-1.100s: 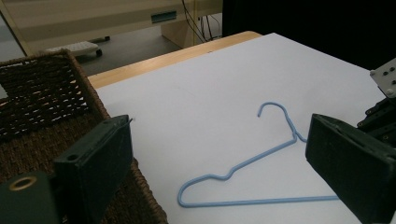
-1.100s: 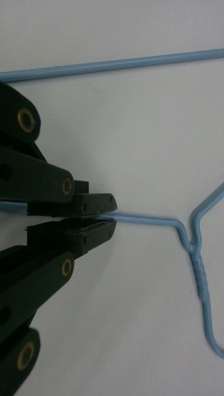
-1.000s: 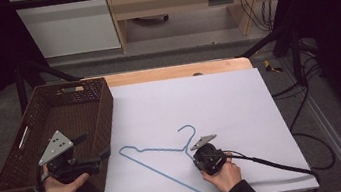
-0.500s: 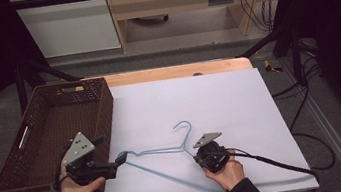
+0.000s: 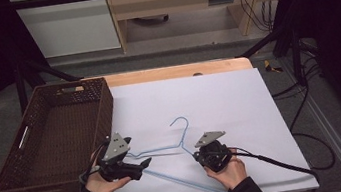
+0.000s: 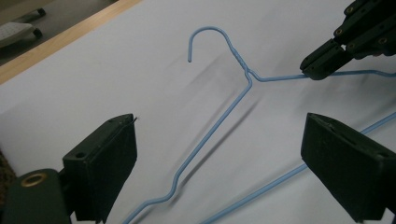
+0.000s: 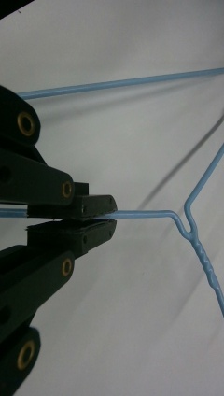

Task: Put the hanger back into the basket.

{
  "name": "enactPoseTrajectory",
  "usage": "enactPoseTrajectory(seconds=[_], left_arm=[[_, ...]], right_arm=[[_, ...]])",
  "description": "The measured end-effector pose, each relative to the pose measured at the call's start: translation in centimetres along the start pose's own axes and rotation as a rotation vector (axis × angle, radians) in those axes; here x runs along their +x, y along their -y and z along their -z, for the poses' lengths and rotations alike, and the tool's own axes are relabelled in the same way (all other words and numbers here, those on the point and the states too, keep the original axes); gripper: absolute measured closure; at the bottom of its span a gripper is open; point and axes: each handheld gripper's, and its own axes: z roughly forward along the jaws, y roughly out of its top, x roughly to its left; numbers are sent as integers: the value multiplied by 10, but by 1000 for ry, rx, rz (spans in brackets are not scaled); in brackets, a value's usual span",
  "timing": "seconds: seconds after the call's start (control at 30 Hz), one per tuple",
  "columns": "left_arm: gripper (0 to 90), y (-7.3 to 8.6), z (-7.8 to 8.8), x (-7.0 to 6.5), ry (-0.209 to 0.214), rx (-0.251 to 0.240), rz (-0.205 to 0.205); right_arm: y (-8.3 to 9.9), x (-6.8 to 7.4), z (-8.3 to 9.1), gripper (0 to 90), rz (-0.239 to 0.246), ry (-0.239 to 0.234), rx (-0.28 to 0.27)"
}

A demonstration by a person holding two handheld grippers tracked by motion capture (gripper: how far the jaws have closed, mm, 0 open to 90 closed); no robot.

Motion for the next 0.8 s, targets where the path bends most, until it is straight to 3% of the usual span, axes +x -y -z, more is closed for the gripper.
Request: enactPoseTrajectory(seconds=[0.2,0.37,0.5,0.63,0.8], left_arm=[[141,-7,-30,-2,32,86,-41],[189,-11,-55,-3,44,159,-108],[260,-12,-64,-4,65,180,-126],[329,-14,-79,-7,76,222,-195],[413,-15,-96,-9,60,256,-240]], right_arm=[[-1,-1,5,877,8,-2,-21],[-2,-2,7,877,11,-8,-23],[-2,-1,7,876,11,-7,-25],[-2,-1,7,877,9,-9,-28],[-2,-2,7,876,15,-10,-29]])
